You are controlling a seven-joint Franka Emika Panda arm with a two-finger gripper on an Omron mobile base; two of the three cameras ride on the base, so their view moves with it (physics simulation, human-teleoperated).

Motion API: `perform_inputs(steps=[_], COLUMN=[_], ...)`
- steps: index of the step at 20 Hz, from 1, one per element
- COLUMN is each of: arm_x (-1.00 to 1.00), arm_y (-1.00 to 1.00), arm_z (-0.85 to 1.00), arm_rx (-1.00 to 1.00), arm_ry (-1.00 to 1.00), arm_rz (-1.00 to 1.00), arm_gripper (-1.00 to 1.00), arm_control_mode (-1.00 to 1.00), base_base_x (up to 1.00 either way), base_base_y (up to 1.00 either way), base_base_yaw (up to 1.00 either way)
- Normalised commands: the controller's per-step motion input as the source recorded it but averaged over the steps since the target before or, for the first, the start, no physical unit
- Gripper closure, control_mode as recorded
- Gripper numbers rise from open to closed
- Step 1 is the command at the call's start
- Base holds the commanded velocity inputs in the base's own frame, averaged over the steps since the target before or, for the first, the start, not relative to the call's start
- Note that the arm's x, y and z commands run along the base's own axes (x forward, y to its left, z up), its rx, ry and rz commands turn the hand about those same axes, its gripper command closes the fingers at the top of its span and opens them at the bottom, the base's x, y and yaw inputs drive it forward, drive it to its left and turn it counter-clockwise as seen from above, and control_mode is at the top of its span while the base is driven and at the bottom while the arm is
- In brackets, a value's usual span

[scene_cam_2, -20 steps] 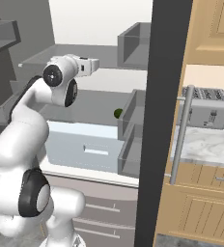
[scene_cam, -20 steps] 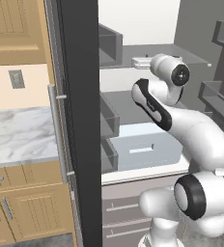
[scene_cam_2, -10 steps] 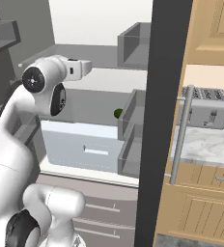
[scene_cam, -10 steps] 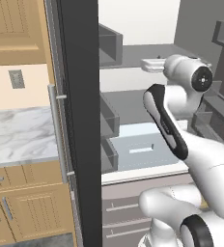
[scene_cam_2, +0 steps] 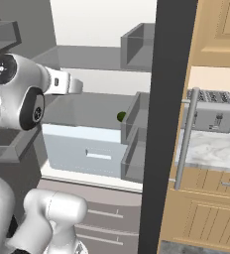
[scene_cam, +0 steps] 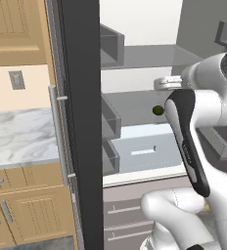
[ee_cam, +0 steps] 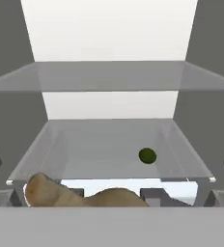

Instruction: Grab the garlic and lime from the fridge, place them in the blender, close the lid, and turn on the blender to create a marinade.

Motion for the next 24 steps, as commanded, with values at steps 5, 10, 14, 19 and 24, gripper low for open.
perform_inputs(steps=[5,10,14,19,24], arm_x=[-0.81,0.0,-0.17,0.0,0.0], arm_y=[-0.04,-0.01,0.0,0.0,0.0], arm_z=[-0.81,-0.02,-0.01,0.0,0.0], arm_rx=[-0.01,0.0,0.0,0.0,0.0], arm_ry=[0.12,-0.03,0.0,0.0,0.0], arm_rz=[0.0,0.0,0.0,0.0,0.0], arm_gripper=[1.0,1.0,1.0,1.0,1.0], arm_control_mode=[-1.0,-1.0,1.0,1.0,1.0], base_base_x=[0.0,0.0,-0.14,-0.88,-0.95], base_base_y=[0.0,0.0,0.0,-0.04,-0.03], base_base_yaw=[0.0,0.0,0.0,0.0,0.01])
